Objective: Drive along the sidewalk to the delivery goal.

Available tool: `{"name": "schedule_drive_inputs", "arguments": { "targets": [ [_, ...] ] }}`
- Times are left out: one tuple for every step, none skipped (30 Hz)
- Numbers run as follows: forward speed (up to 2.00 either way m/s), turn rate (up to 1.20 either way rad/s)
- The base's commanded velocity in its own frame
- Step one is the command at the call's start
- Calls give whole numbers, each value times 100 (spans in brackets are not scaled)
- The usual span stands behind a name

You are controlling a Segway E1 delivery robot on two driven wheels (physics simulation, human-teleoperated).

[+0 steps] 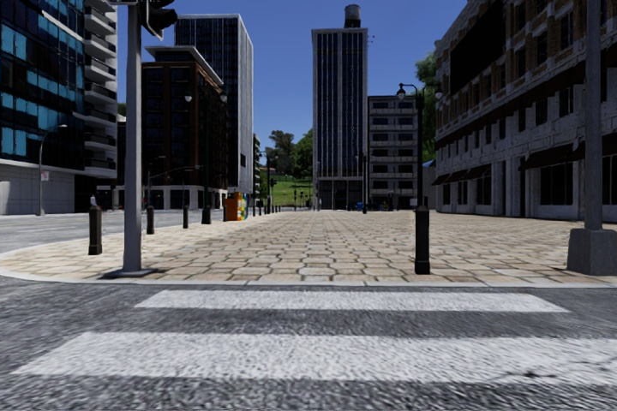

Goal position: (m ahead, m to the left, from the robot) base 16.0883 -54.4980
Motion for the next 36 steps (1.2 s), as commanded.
{"name": "schedule_drive_inputs", "arguments": {
  "targets": [
    [200, 0],
    [200, 0],
    [200, 0],
    [200, 0],
    [200, 0],
    [200, 0],
    [200, 0],
    [200, 0],
    [200, 0],
    [200, 0],
    [200, 0],
    [200, 0],
    [200, 0],
    [200, 0],
    [200, 0],
    [200, 0],
    [200, 0],
    [200, 0],
    [200, 0],
    [200, 0],
    [200, 0],
    [200, 0],
    [200, 0],
    [200, 0],
    [200, 0],
    [200, 0],
    [200, -4],
    [200, -6],
    [200, -6],
    [200, -6],
    [193, -7],
    [185, -8],
    [185, -8],
    [180, -13],
    [177, -20],
    [170, -23]
  ]
}}
